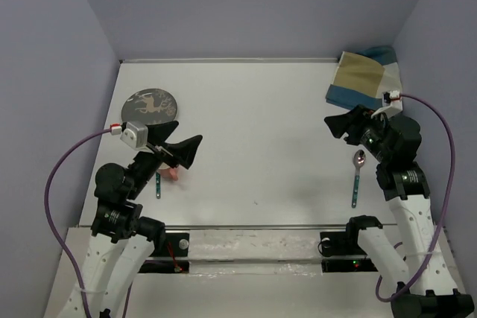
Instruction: Set the dinner table for one person
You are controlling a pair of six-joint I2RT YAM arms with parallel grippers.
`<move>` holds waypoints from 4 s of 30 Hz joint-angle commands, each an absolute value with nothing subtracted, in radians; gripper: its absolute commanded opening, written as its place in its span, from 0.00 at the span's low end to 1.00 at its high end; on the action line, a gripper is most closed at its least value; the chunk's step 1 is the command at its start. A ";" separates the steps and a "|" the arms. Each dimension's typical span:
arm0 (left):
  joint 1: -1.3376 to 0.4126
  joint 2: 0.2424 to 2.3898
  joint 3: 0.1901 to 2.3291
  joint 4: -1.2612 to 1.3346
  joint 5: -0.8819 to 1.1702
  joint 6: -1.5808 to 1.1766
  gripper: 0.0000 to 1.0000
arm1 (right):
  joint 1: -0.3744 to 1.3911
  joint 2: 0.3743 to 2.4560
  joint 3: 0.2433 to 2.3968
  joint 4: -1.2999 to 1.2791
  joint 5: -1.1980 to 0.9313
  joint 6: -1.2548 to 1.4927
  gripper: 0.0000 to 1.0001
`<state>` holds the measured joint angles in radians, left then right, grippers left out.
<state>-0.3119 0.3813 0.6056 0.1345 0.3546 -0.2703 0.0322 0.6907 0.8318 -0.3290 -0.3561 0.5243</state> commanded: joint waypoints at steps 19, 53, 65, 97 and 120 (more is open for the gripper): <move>-0.307 0.356 0.630 0.184 0.410 -0.258 0.99 | 0.047 1.417 1.034 -0.081 0.103 0.390 0.72; -0.308 0.365 0.638 0.170 0.368 -0.250 0.99 | 0.038 2.376 1.965 -0.532 0.377 0.239 0.42; -0.310 0.359 0.637 0.169 0.365 -0.253 0.99 | 0.110 2.301 1.885 -0.480 0.127 0.123 0.00; -0.311 0.449 0.649 0.140 0.244 -0.278 0.99 | 0.570 1.548 1.166 -0.275 -0.204 0.166 0.77; -0.293 0.393 0.673 0.044 -0.005 -0.267 0.99 | 0.830 2.405 2.120 -0.477 0.179 -0.052 0.56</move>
<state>-0.2989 0.4034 0.6254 0.0154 0.0132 -0.2787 0.8078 2.3589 1.9919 -0.3973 0.0341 0.0036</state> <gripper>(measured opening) 0.989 0.562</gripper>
